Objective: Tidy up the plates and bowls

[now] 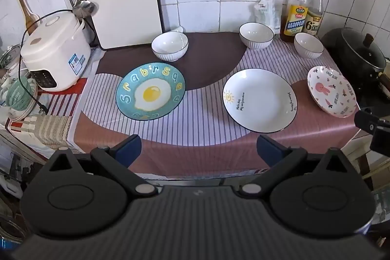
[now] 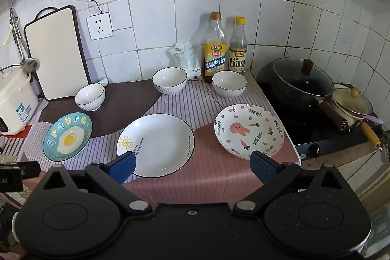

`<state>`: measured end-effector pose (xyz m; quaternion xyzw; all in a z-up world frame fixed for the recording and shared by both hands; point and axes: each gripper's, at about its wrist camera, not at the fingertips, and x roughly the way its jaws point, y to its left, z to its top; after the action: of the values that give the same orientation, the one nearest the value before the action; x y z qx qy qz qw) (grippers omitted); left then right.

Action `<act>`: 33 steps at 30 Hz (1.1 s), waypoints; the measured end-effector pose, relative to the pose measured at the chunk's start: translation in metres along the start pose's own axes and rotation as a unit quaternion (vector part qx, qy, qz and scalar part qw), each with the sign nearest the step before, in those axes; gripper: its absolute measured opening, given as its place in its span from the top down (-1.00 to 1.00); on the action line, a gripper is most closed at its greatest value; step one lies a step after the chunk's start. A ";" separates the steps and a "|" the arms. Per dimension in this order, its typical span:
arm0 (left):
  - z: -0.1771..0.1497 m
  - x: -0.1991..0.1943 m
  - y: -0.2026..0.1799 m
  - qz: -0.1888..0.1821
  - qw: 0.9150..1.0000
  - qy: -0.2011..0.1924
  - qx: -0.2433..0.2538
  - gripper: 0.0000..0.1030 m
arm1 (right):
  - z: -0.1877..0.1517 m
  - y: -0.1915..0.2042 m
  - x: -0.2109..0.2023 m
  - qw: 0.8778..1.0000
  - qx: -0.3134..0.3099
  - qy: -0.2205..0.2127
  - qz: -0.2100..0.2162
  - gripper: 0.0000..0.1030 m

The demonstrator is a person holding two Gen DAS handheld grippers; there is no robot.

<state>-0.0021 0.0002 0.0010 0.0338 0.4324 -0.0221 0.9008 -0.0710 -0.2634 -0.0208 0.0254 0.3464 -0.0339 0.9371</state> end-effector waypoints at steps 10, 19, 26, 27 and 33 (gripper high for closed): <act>-0.013 0.009 -0.010 0.010 1.000 -0.003 0.001 -0.94 | -0.001 -0.001 0.003 1.000 0.003 0.011 0.003 -0.97; -0.009 0.004 -0.003 -0.003 1.000 -0.004 0.006 -0.95 | -0.003 0.000 0.002 1.000 0.001 0.008 -0.001 -0.97; -0.009 0.004 0.000 -0.003 1.000 -0.015 0.005 -0.95 | -0.003 -0.001 0.003 1.000 -0.002 0.005 0.001 -0.97; -0.011 0.003 -0.002 -0.004 1.000 -0.017 0.008 -0.95 | -0.003 -0.001 0.003 1.000 -0.003 0.004 0.001 -0.97; -0.017 0.004 -0.008 -0.009 0.999 -0.027 0.026 -0.96 | -0.008 0.000 0.004 1.000 -0.010 -0.012 0.002 -0.97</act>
<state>-0.0133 -0.0065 -0.0135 0.0527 0.4074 -0.0423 0.9107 -0.0731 -0.2632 -0.0293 0.0162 0.3356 -0.0283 0.9414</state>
